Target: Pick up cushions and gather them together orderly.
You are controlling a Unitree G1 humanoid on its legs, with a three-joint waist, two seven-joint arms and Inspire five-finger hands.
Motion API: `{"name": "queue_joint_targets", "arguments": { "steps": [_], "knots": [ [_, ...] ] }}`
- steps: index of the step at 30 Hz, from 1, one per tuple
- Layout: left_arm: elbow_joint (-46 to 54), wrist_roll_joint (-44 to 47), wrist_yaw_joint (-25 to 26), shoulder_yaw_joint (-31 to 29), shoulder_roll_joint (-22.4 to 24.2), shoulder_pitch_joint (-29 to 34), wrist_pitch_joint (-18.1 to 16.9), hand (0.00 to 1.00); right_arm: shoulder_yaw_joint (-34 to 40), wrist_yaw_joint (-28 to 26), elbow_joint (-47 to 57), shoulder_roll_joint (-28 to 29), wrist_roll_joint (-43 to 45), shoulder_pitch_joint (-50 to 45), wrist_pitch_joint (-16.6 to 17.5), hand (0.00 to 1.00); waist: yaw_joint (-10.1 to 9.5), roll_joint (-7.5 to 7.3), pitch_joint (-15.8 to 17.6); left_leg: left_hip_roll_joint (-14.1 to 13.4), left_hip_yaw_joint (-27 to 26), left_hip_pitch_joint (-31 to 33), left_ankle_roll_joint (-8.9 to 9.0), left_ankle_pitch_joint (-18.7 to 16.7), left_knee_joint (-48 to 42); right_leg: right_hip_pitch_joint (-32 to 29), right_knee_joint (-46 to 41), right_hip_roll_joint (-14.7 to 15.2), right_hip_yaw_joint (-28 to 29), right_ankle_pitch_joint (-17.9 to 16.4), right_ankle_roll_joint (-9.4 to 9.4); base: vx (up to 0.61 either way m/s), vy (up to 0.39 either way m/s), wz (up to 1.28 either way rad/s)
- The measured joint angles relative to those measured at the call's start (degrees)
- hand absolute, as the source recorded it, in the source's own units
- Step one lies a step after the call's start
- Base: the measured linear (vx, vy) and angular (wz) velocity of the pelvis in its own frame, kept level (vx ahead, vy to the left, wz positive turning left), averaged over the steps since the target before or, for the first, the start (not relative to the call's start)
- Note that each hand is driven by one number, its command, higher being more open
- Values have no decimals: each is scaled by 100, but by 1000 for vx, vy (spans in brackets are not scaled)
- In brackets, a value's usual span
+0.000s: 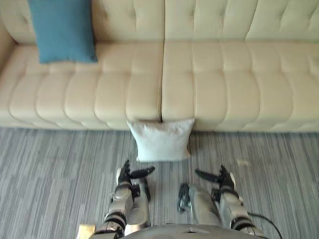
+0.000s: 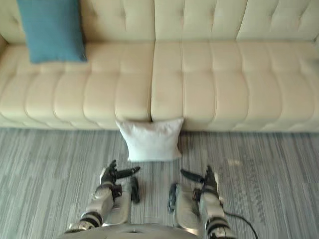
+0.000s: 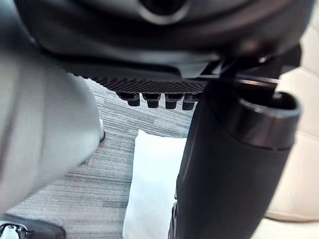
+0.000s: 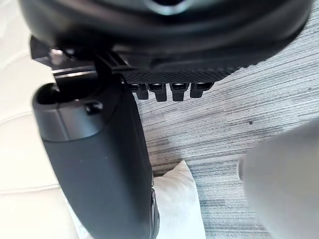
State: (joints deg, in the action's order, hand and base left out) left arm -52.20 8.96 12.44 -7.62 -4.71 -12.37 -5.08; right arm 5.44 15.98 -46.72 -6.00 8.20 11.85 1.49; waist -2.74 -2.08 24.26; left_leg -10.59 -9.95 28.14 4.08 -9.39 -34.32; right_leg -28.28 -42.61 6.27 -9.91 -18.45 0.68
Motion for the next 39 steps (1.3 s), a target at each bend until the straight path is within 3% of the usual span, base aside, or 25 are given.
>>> {"name": "queue_joint_targets", "arguments": {
  "steps": [3,7,12,15,19,23,24,29,39],
  "knots": [
    [154,192,133,-170,-327,-440,-3,100,4,112,98,-227,94,622,-5,100,-9,-46,244,-23,129,724,-57,37,-283,-663,-200,-8,-31,80,28,-117,10,5],
    [330,688,387,-950,-641,-1429,-55,100,-10,281,357,-532,103,1836,-10,100,-5,-38,492,-85,166,1699,-102,88,-656,-1602,-447,-12,1,213,117,-48,87,-4],
    [365,757,544,-1308,-907,-2588,-214,100,-244,472,580,-728,210,3130,56,100,-8,-6,558,-106,305,2712,-162,54,-1181,-2587,-987,19,55,211,121,-8,42,4],
    [357,826,610,-1082,-916,-3188,-233,100,-380,528,579,-741,214,3769,111,100,-9,26,578,-79,398,3290,-217,19,-1578,-3183,-1482,78,109,161,96,-60,17,10],
    [360,905,676,-190,-903,-3885,-245,100,-502,613,534,-729,304,4394,122,100,-10,38,584,25,581,4173,-203,-46,-2202,-4054,-2228,192,196,-72,106,-126,3,17],
    [369,946,754,296,-829,-4351,-245,100,-242,682,293,-641,337,4845,118,100,23,46,587,106,687,4883,-234,52,-2430,-4753,-2579,270,204,-121,123,-157,7,14],
    [368,953,778,329,-802,-4417,-244,0,-95,694,221,-584,353,4918,118,0,31,46,588,127,706,4980,-206,79,-2434,-4850,-2617,284,202,-118,126,-78,-7,19],
    [351,950,1028,757,-666,-4836,-231,0,590,782,-419,-352,724,5472,77,0,54,50,591,217,813,5530,-143,205,-2640,-5374,-2914,363,185,-88,202,-8,-2,14],
    [360,856,1218,1082,-741,-4979,-104,0,-37,814,-457,-284,1108,5496,110,0,132,50,590,253,845,5704,-145,210,-2818,-5531,-3105,369,259,-100,209,40,44,3]
  ]
}}
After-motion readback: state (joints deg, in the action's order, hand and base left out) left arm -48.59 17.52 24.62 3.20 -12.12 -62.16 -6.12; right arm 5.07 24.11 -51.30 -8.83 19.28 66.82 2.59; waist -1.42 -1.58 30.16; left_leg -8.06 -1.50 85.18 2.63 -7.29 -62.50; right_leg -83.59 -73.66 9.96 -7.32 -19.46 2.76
